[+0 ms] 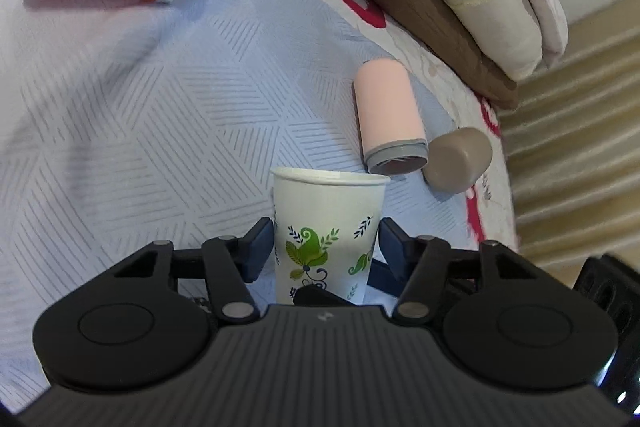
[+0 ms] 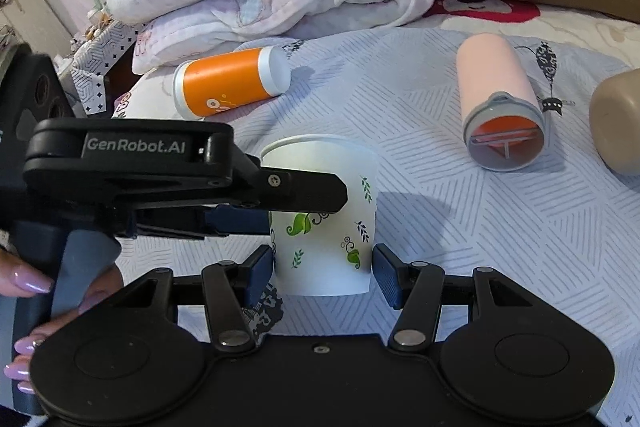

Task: Flip cup upright
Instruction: 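Rotate the right gripper to stand the white cup upright on its base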

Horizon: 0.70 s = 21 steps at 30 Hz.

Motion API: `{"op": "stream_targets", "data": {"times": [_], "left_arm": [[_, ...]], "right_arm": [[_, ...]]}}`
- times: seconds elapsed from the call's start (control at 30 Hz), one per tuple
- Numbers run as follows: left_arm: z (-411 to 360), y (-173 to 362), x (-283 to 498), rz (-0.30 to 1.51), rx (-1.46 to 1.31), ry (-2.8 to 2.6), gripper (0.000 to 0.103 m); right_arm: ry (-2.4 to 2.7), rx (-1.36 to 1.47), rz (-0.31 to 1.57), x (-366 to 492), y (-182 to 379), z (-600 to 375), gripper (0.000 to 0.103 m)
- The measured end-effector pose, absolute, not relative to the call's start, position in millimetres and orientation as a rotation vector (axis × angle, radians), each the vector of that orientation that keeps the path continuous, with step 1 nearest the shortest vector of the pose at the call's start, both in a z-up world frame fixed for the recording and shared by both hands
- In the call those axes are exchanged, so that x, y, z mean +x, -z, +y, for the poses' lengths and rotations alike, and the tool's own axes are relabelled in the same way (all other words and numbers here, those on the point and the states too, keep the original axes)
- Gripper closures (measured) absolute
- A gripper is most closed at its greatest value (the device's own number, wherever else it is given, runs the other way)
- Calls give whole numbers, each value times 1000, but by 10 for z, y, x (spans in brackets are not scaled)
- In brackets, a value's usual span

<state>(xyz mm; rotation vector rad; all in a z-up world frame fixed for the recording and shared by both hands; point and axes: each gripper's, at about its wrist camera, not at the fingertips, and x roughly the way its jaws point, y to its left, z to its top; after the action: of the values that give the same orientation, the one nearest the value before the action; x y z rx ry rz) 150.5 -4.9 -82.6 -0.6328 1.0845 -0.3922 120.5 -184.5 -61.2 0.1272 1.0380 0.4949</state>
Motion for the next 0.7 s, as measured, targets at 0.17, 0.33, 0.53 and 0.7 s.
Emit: {"op": "stream_targets", "data": {"times": [0.17,0.33,0.53,0.7], "left_arm": [[-241,642,1421,993,-414,396,48],[-330,511,1343,895,-296,398,48],[-279,473,1360,795,-290,410,48],[-293,498,1350,732,-267,408,48]], "right_arm": [[-507,104,1008,1211,637,-1816,43],[-491,-28,891,1120,592,-1668,43],[-454,-94,757,1083,591,-1599,43],[-406,-164,622,1062,670,-1498,43]]}}
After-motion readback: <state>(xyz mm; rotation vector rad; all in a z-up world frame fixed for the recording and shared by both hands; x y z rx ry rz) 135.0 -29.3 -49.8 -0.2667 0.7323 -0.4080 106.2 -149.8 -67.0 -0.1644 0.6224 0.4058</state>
